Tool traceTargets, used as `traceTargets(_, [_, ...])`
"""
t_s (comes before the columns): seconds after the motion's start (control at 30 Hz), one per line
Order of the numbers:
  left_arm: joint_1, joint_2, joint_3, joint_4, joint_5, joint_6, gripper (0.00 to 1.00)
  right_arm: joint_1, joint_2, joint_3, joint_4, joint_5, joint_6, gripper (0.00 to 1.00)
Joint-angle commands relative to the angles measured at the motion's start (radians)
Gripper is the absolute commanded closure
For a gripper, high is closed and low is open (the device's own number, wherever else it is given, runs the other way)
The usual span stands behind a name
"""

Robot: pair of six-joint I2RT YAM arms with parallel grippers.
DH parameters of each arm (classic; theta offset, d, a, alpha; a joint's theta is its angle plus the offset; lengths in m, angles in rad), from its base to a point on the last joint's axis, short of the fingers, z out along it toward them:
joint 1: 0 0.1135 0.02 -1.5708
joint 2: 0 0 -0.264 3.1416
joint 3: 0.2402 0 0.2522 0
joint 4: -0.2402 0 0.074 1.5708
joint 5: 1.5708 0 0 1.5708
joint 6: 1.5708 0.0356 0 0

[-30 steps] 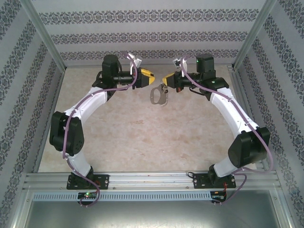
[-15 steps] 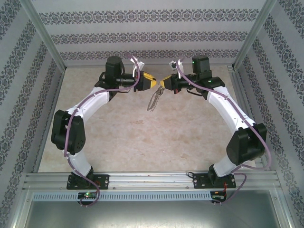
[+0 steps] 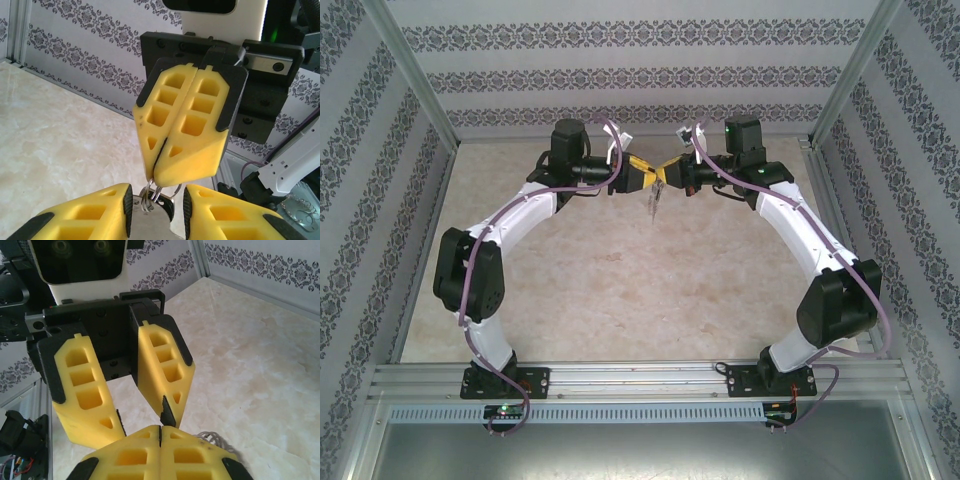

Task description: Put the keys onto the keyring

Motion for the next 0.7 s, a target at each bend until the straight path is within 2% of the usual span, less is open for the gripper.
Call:
traceTargets(0.0, [-0.014, 0.014, 0.038, -0.015, 0.021, 0.025, 0.66, 0.008, -0.014, 0.009, 0.041, -0.045, 0.004, 1.00])
traceTargets(0.33, [-0.025, 0.019, 0.034, 0.054, 0.038, -0.020, 0.75, 0.008, -0.006, 0.009, 0.044, -0.049, 0.007, 1.00])
traceTargets(0.67, [-0.025, 0.017, 0.031, 0.108, 0.032, -0.050, 0.73, 0.001, -0.004, 0.010, 0.031, -0.051, -0.001, 1.00])
